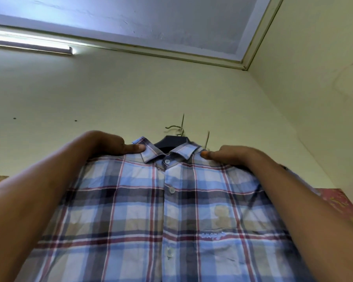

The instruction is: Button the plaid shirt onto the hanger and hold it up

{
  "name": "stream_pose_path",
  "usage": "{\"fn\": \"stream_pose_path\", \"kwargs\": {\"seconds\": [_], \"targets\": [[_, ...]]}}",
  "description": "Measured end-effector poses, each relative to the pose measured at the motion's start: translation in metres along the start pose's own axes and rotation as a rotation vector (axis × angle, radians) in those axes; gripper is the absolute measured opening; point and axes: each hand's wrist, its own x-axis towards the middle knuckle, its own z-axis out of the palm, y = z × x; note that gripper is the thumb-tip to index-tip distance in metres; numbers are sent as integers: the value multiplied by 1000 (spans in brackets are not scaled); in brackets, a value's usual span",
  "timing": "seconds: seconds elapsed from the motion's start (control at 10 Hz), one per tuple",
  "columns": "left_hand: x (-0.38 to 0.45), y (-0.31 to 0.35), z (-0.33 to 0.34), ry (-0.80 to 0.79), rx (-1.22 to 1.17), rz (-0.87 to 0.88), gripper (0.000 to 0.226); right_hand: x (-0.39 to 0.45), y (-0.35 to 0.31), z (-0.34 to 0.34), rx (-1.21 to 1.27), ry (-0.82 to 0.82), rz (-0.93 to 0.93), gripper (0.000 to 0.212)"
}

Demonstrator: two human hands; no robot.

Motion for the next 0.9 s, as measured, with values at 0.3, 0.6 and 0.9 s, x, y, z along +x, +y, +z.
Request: {"fn": "stream_pose_path", "kwargs": {"seconds": [0.3, 0.6, 0.9], "targets": [[-10, -1, 20, 121, 117, 37, 83, -20, 7, 33, -350, 388, -98, 61], [-68, -19, 66, 664, 332, 263, 77, -82, 37, 92, -362, 650, -185, 77], [-190, -36, 113, 527, 181, 274, 75, -212, 50, 121, -270, 402, -86, 90]]}}
